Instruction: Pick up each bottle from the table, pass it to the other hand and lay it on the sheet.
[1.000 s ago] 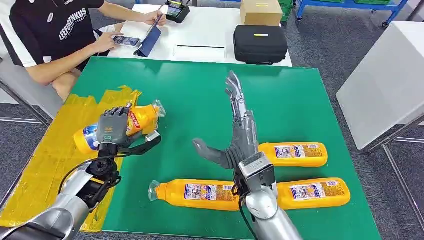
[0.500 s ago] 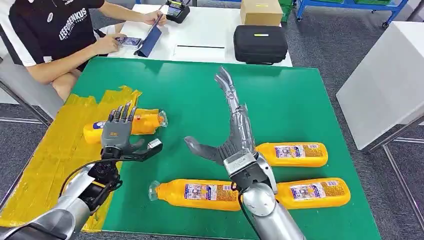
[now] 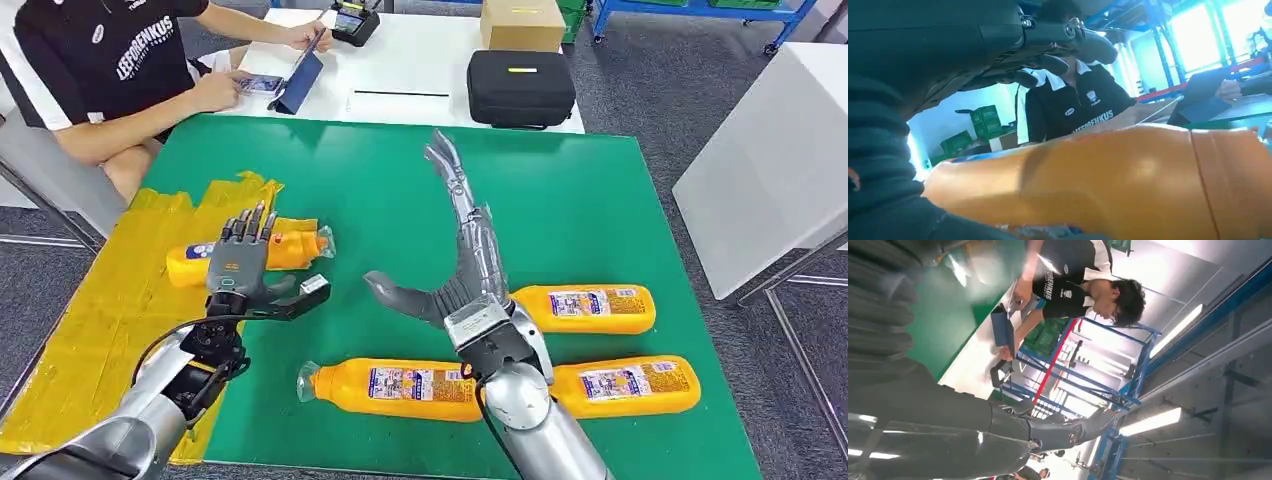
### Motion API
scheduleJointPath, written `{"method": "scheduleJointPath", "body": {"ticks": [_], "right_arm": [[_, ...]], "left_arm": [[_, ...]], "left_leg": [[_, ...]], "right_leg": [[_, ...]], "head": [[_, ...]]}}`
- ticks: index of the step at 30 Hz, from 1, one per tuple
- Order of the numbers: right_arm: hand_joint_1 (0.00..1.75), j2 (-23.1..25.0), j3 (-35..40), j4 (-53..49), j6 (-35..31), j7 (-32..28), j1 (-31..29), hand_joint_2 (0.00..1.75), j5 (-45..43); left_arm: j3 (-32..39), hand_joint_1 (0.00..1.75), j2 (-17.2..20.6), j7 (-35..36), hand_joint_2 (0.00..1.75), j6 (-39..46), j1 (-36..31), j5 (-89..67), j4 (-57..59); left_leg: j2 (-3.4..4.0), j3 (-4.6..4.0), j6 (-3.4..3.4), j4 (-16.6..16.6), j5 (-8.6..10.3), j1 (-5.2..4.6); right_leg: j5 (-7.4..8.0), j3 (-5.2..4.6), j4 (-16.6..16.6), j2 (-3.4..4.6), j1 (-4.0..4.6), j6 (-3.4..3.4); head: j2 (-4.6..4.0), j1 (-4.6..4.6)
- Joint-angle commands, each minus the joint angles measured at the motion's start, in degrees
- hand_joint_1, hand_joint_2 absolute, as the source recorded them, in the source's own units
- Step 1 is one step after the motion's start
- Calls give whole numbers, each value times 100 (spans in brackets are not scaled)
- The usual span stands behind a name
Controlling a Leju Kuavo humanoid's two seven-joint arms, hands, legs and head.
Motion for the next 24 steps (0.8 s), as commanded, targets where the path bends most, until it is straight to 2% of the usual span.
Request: {"method": "scheduleJointPath", "body": {"ticks": [1, 2, 4, 7, 8, 9, 11, 17, 24], "right_arm": [[0, -363, 517, 214, 25, 654, -163, 175, 1739], [0, -458, 682, 331, 113, 712, -176, 175, 2077], [0, -633, 931, 501, 101, 761, -121, 175, 2568], [0, -959, 1170, 470, 100, 819, 151, 175, 3074], [0, -1102, 1250, 405, 115, 910, 221, 175, 3319], [0, -1194, 1316, 368, 175, 940, 224, 175, 3427], [0, -1367, 1415, 286, 416, 874, 182, 175, 3380], [0, -1754, 1365, -68, 825, 1040, 459, 175, 3496], [0, -1810, 1312, 124, 911, 1008, 529, 175, 3503]], "left_arm": [[2329, 0, -803, -2787, 175, 921, -117, 2664, -878], [2534, 0, -916, -3456, 175, 247, 32, 3522, -1593], [2406, 0, -872, -3956, 175, -602, 363, 4337, -2613], [2073, 0, -745, -4066, 175, -1009, 658, 4878, -3404], [2012, 0, -727, -4071, 175, -1111, 685, 5062, -3510], [1972, 0, -714, -4087, 175, -1207, 674, 5198, -3534], [1882, 0, -708, -4121, 175, -1312, 638, 5334, -3471], [1814, 0, -851, -4150, 175, -1380, 378, 5564, -3022], [1813, 0, -842, -4174, 175, -1424, 316, 5680, -2921]], "left_leg": [[-11, 22, -12, 9, -16, 7], [-13, 18, -11, 8, -14, 7], [-13, 5, -7, 7, -8, 8], [1, 32, -12, 0, -18, 8], [1, 18, -7, -4, -9, 5], [0, 42, -13, -5, -21, 8], [-3, 14, -6, -1, -9, 5], [-16, 19, -10, 2, -11, 5], [-8, 12, -6, 1, -7, 0]], "right_leg": [[-19, 30, 3, -22, 9, -12], [-17, 27, 2, -24, 9, -11], [-8, 14, -2, -19, 9, -7], [-14, 39, -10, -8, 10, -12], [-6, 22, -12, -4, 7, -7], [-18, 48, -14, -10, 11, -13], [-6, 19, -10, -8, 7, -6], [-12, 28, -6, -23, 7, -9], [-5, 17, -4, -9, 3, -6]], "head": [[0, -2], [0, 0], [0, -2], [0, -2], [0, 0], [0, 0], [0, -2], [0, -2], [0, 0]]}}
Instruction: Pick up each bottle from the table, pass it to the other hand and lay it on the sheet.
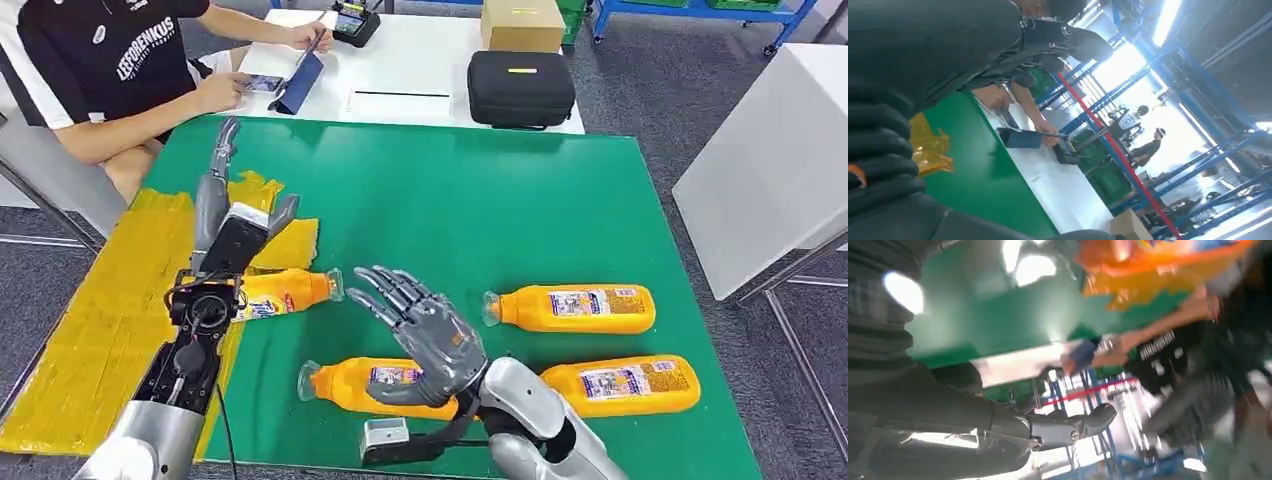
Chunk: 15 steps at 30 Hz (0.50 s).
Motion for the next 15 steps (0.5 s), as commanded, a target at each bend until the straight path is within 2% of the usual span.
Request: {"method": "scheduleJointPath", "body": {"ticks": [1, 4, 5, 9, 11, 15], "right_arm": [[0, -384, 213, 136, 97, 10, 11, 175, 45], [0, -456, 207, 588, 207, -91, -48, 175, 43], [0, -464, 218, 785, 191, -120, -73, 175, 96], [0, -440, 114, 1268, 75, -162, 21, 175, 98], [0, -342, 58, 1595, 9, -133, -14, 175, 56], [0, -84, 38, 2351, -77, -37, -303, 175, 59]], "left_arm": [[63, 0, -49, -3, 175, -57, -275, 78, 188], [81, 0, -35, -71, 175, -110, -235, 185, 220], [73, 0, -35, -98, 175, -113, -243, 188, 250], [87, 0, -44, -155, 175, -151, -258, 253, 263], [132, 0, -42, -207, 175, -245, -207, 377, 170], [135, 0, -55, -238, 175, -335, -189, 450, 129]], "left_leg": [[2, 26, -14, 3, -16, 5], [2, 21, -11, -1, -10, 4], [4, 43, -17, -1, -20, 6], [1, 26, -10, -5, -8, 7], [1, 45, -16, -5, -17, 10], [13, 30, -12, -5, -12, 8]], "right_leg": [[-15, 28, 1, -9, 7, -14], [-9, 22, -3, -7, 6, -11], [-19, 44, -4, -10, 9, -18], [-7, 29, -11, -8, 9, -9], [-15, 49, -12, -12, 12, -15], [-6, 30, -10, 4, 9, -12]], "head": [[0, 2], [0, 0], [0, 0], [0, 2], [0, 2], [0, 0]]}}
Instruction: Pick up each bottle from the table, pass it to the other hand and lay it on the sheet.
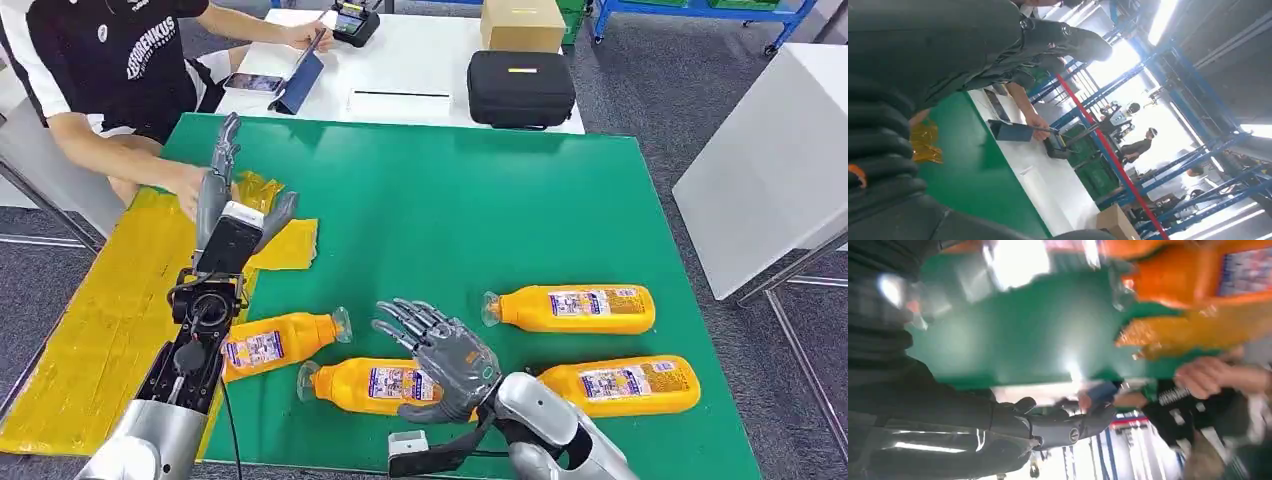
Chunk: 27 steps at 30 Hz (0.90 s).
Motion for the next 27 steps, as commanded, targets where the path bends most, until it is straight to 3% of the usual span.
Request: {"method": "scheduleJointPath", "body": {"ticks": [1, 12, 17, 27], "right_arm": [[0, 393, 5, 1928, -171, 59, -495, 175, -77], [0, 1070, 340, 3300, -436, 203, -959, 175, -159], [0, 1373, 491, 3531, -638, 482, -792, 175, 26], [0, 1613, 810, 4388, -500, 866, -1176, 175, 438]], "left_arm": [[123, 0, -32, -58, 175, -186, -183, 161, 151], [18, 0, -96, -63, 175, -163, -270, 196, 266], [13, 0, -81, -107, 175, -148, -78, 257, 172], [-15, 0, -90, -67, 175, -122, -76, 355, 80]], "left_leg": [[14, 20, -9, -4, -7, 6], [16, 27, -13, -3, -10, 8], [19, 41, -17, -3, -18, 9], [14, 30, -12, -2, -8, 9]], "right_leg": [[-1, 19, -8, 7, 7, -9], [-5, 25, -6, 7, 9, -12], [-13, 37, -5, 7, 10, -16], [-6, 26, -4, 3, 10, -11]], "head": [[0, 0], [0, 2], [0, 0], [0, 2]]}}
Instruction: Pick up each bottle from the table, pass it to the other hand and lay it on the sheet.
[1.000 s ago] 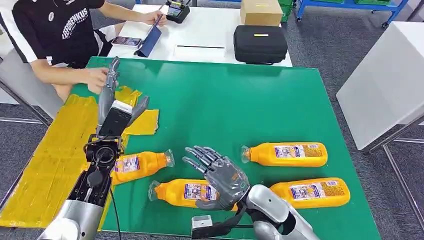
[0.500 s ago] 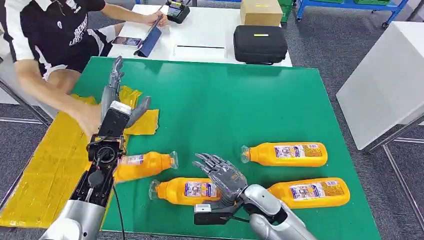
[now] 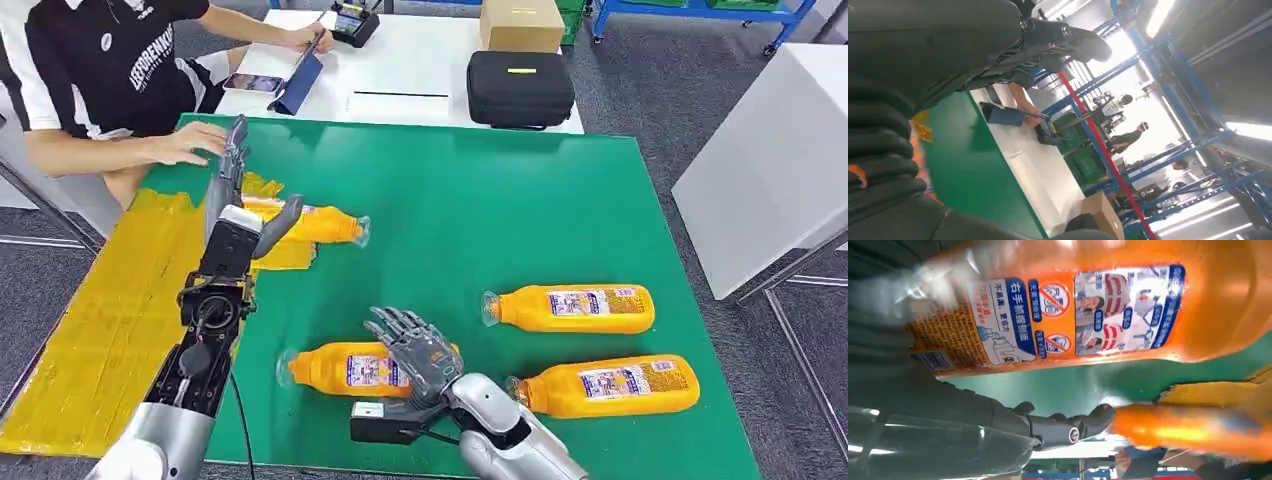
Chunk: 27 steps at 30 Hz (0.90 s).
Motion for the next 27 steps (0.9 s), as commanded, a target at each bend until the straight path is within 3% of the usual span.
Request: {"method": "scheduleJointPath", "body": {"ticks": [1, 14, 17, 19, 21, 27], "right_arm": [[0, 308, 497, 1468, 123, 353, -505, 175, 332], [0, 324, 688, 2002, 332, 477, -725, 175, 551], [16, 320, 822, 2332, 409, 712, -859, 175, 777], [17, 287, 860, 2423, 472, 764, -861, 175, 853], [37, 231, 889, 2477, 575, 740, -847, 175, 883], [37, 200, 894, 2481, 570, 719, -847, 175, 888]], "left_arm": [[-6, 0, 68, 92, 175, -2, -144, 83, 85], [0, 0, 63, 128, 175, 16, -137, 108, 130], [26, 0, 74, 141, 175, -9, -97, 162, 38], [30, 0, 85, 163, 175, -27, -93, 182, -6], [26, 0, 91, 179, 175, -54, -108, 213, -4], [26, 0, 90, 180, 175, -54, -108, 215, -2]], "left_leg": [[10, 18, -8, -3, -5, 4], [22, 69, -16, -6, -4, 8], [26, 73, -14, -7, 0, 6], [29, 80, -14, -5, 0, 8], [26, 88, -21, -9, 1, 8], [20, 112, -21, -8, 0, 8]], "right_leg": [[-2, 17, -5, 2, 5, -8], [6, 58, -9, -7, 13, -31], [10, 56, -9, 1, 10, -28], [11, 60, -9, 6, 13, -30], [11, 66, -11, -1, 13, -39], [6, 35, -11, -2, 15, -47]], "head": [[0, 0], [0, 2], [0, 2], [0, 2], [0, 0], [0, 2]]}}
